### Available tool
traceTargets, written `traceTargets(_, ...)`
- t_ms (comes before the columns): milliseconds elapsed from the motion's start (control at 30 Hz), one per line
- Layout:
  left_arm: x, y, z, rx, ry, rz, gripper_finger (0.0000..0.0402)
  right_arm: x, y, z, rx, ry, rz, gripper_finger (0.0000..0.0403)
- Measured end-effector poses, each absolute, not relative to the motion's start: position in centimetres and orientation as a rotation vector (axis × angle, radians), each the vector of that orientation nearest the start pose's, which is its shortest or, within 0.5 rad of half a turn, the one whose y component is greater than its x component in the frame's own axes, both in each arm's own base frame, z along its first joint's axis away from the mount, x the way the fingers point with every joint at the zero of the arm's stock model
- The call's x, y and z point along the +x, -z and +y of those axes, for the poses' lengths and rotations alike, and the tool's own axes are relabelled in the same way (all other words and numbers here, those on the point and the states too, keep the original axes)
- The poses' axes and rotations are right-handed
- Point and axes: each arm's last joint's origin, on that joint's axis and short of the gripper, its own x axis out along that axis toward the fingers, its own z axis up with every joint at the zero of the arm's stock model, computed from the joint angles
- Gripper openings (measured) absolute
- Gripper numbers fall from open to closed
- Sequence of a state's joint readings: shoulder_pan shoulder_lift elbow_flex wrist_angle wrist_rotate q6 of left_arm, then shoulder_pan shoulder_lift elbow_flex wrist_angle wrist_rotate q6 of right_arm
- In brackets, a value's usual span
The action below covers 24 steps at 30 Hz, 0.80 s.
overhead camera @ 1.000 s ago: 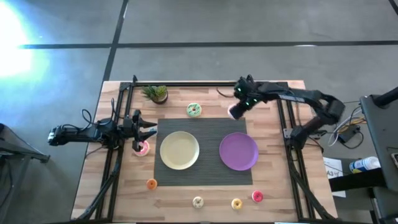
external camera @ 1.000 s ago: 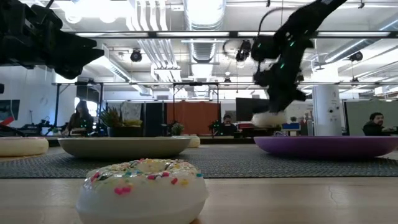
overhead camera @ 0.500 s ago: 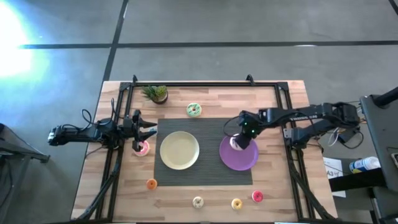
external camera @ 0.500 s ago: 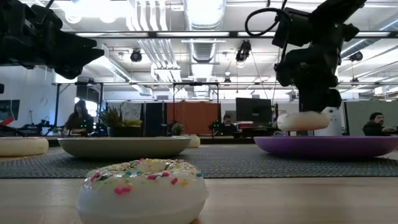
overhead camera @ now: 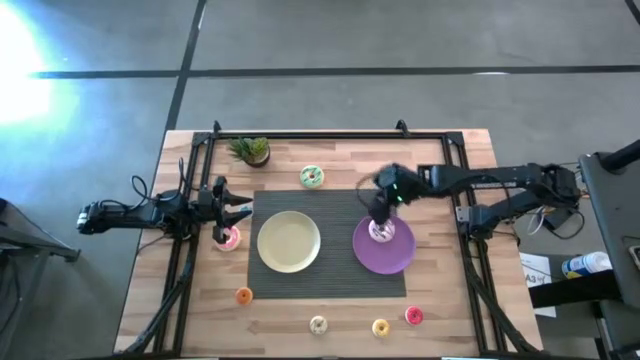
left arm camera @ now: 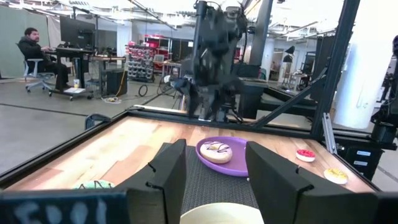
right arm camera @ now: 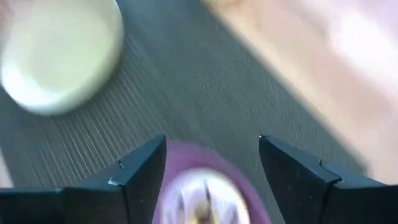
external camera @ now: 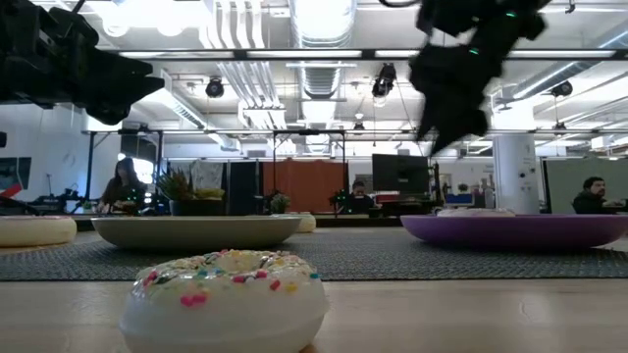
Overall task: Pick & Place donuts
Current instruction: Put the big green donut on the purple plate
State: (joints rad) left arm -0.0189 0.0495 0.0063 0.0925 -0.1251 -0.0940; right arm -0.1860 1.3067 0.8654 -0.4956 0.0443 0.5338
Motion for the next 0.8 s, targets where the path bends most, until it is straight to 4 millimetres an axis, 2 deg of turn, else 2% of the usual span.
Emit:
traceTargets(67, 10.0, -17.0, 0.2, -0.097, -0.104, -0.051, 0.014, 27.0, -23.4, -6.9, 0.6, 0.442, 0.809, 0.0246)
traceTargets(167, 10.0, -17.0, 0.2, -0.097, -0.104, -0.048, 0.014, 29.6, -22.0, -9.9, 0.685, 0.433, 0.874, 0.0247)
traceTargets(267, 10.0, -17.0, 0.2, -0.097, -0.104, -0.049, 0.014, 32.3, -20.6, -11.8, 0.703, 0.43, 0.926, 0.0246)
traceTargets(467, 10.0, -17.0, 0.2, -0.097, -0.104, -0.049, 0.014, 37.4, -20.4, -15.1, 0.705, 0.445, 0.902, 0.025)
traceTargets(600, 10.0, -17.0, 0.2, -0.097, -0.104, -0.049, 0.014, 39.5, -20.3, -17.0, 0.691, 0.455, 0.936, 0.0264)
traceTargets(800, 10.0, -17.0, 0.2, -0.097, -0.103, -0.049, 0.014, 41.9, -18.4, -19.7, 0.698, 0.48, 1.069, 0.029)
